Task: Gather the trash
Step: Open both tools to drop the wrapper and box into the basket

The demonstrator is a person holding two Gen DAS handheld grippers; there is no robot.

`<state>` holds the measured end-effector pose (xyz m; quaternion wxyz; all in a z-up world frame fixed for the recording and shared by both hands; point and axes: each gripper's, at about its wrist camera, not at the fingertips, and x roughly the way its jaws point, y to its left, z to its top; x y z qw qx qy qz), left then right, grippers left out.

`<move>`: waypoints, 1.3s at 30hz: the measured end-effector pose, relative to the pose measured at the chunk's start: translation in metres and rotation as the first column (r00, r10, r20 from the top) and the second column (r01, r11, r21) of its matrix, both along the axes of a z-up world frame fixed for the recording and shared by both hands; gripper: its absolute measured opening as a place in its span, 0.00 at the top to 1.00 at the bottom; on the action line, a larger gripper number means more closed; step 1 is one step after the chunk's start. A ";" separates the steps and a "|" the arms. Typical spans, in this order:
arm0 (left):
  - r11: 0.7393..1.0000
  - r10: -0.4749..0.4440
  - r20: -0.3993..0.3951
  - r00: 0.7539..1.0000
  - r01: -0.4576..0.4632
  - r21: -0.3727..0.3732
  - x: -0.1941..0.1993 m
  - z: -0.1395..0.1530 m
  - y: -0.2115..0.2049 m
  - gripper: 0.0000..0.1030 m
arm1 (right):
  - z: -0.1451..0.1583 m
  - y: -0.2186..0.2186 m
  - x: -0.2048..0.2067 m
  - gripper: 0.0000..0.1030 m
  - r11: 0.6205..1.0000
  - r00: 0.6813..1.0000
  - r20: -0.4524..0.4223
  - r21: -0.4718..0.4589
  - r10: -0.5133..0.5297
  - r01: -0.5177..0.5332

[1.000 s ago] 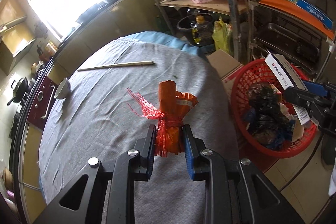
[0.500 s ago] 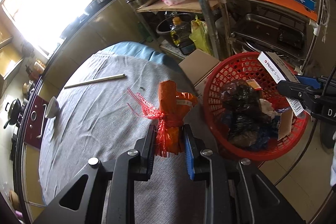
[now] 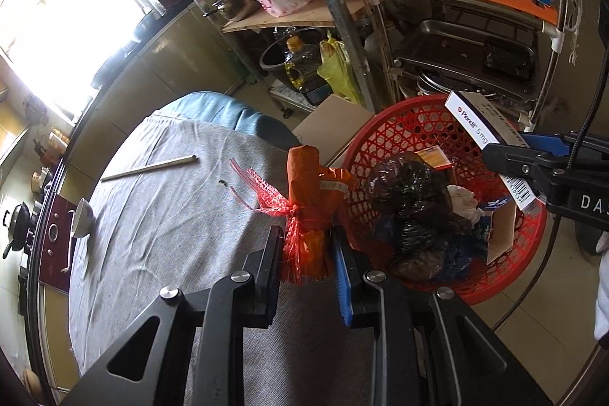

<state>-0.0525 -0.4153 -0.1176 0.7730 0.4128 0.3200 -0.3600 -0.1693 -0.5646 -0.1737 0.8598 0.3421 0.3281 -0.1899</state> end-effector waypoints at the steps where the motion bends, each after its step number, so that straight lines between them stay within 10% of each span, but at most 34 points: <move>1: 1.000 -0.004 -0.002 1.000 0.004 0.000 -0.001 -0.001 -0.001 0.74 | 0.000 0.000 0.000 0.52 1.000 1.000 -0.001 0.001 -0.001 0.001; 39: 0.997 -0.079 -0.226 0.971 0.081 0.001 0.001 -0.038 -0.036 0.74 | -0.017 -0.020 -0.009 0.52 0.995 0.998 -0.013 0.072 -0.066 0.067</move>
